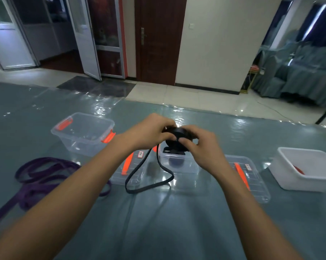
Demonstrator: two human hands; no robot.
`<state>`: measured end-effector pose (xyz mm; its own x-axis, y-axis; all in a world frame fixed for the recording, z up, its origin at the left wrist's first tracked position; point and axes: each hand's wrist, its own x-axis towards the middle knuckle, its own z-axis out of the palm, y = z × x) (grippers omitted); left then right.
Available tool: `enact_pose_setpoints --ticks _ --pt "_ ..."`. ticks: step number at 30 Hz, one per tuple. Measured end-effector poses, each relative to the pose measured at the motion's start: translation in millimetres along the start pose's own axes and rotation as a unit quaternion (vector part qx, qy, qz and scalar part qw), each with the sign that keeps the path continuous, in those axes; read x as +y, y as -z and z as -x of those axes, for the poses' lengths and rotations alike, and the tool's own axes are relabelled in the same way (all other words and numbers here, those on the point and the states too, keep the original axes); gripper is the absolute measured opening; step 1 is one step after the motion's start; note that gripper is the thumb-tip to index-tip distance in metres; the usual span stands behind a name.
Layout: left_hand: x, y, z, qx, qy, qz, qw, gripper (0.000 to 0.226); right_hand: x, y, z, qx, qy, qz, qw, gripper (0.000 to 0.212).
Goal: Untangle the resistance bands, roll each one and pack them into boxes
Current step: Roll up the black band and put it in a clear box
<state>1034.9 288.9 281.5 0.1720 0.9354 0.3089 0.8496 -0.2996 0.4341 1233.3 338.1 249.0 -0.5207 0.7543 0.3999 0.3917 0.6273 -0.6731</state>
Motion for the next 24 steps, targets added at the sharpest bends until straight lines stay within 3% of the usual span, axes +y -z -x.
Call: enact_pose_setpoints --ticks 3,9,18,21,24 --pt "1 -8 8 0.059 -0.016 0.054 0.997 0.013 -1 5 2 0.01 -0.021 -0.026 0.999 0.021" --pt "-1 -25 25 0.185 0.026 0.219 0.958 0.019 -13 12 8 0.049 -0.07 -0.233 0.969 0.027" --pt "-2 -42 47 0.188 0.076 0.424 0.883 0.023 -14 -3 22 0.038 -0.162 -0.404 0.9 0.025" --pt "-9 -45 53 0.177 0.086 0.387 0.901 0.021 -10 -9 26 0.022 -0.156 -0.368 0.917 0.026" --pt "-19 -51 59 0.135 0.076 0.27 0.95 0.016 -7 -8 28 -0.009 -0.065 -0.131 0.989 0.032"
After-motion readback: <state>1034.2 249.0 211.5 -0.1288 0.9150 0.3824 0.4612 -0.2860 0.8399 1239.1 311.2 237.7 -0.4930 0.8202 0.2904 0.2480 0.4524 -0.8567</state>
